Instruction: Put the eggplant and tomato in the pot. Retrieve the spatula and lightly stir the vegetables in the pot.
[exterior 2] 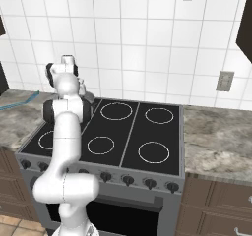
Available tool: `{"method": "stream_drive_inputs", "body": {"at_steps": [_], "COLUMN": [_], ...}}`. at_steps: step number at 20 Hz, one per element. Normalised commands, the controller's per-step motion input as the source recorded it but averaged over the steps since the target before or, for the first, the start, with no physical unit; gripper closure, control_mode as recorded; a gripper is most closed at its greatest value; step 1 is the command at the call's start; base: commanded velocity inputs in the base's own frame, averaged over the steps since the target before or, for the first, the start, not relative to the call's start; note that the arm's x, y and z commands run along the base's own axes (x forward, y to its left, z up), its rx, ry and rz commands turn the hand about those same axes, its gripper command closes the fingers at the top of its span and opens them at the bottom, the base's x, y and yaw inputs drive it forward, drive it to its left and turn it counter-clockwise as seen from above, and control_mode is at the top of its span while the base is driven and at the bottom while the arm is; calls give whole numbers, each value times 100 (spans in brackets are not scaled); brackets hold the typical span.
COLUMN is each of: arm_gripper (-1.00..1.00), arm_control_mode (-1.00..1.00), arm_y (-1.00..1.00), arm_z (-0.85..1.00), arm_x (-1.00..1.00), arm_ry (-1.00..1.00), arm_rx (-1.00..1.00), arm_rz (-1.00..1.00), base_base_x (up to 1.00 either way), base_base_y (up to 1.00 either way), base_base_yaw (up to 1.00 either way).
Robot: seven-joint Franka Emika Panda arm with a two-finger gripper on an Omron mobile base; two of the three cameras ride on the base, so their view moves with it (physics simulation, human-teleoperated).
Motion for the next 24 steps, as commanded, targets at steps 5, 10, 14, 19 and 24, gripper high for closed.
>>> {"method": "stream_drive_inputs", "body": {"at_steps": [5, 10, 14, 19, 24], "arm_gripper": [100, 100, 100, 100, 100], "arm_control_mode": [-100, -100, -100, -100, -100], "arm_y": [0, -5, -16, -10, -14], "arm_z": [-46, -65, -27, 12, 13], "arm_x": [-63, -99, -40, 0, 0], "arm_ry": [-1, -8, -20, -24, -12], "arm_rx": [-1, 0, 0, 0, 0], "arm_rz": [-5, -3, -1, 0, 0], "base_base_x": [0, 0, 0, 0, 0], "base_base_y": [0, 0, 0, 0, 0], "base_base_yaw": [0, 0, 0, 0, 0]}}
